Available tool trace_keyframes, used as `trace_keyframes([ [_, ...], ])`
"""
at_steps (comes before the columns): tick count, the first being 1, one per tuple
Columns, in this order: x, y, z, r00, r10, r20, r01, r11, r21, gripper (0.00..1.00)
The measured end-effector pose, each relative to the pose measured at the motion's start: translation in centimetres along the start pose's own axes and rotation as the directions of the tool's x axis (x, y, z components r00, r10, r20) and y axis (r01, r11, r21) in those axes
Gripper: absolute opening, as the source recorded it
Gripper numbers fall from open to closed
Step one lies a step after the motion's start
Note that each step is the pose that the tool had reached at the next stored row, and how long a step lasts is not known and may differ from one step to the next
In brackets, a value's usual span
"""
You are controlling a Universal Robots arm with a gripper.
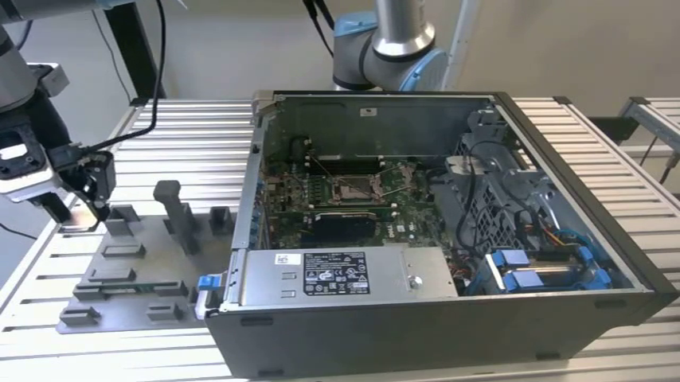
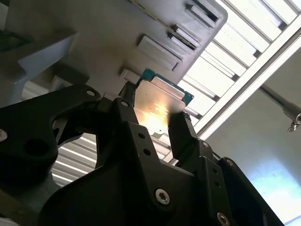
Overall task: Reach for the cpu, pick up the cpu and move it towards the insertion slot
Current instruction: 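Pick up the cpu and move it towards the insertion slot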
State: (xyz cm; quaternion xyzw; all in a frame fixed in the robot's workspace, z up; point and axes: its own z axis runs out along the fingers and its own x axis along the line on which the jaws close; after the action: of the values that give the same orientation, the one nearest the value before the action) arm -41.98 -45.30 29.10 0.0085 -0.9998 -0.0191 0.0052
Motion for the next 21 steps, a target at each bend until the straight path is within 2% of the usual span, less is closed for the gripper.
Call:
trace_keyframes([
  [10,0.01,0.05,-1.4,1.0,0.0,0.0,0.0,1.0,0.0001,0.0],
  [13,0.02,0.09,-2.54,1.0,0.0,0.0,0.0,1.0,0.0,0.0],
  [21,0.04,0.16,-4.22,1.0,0.0,0.0,0.0,1.0,0.0,0.0],
])
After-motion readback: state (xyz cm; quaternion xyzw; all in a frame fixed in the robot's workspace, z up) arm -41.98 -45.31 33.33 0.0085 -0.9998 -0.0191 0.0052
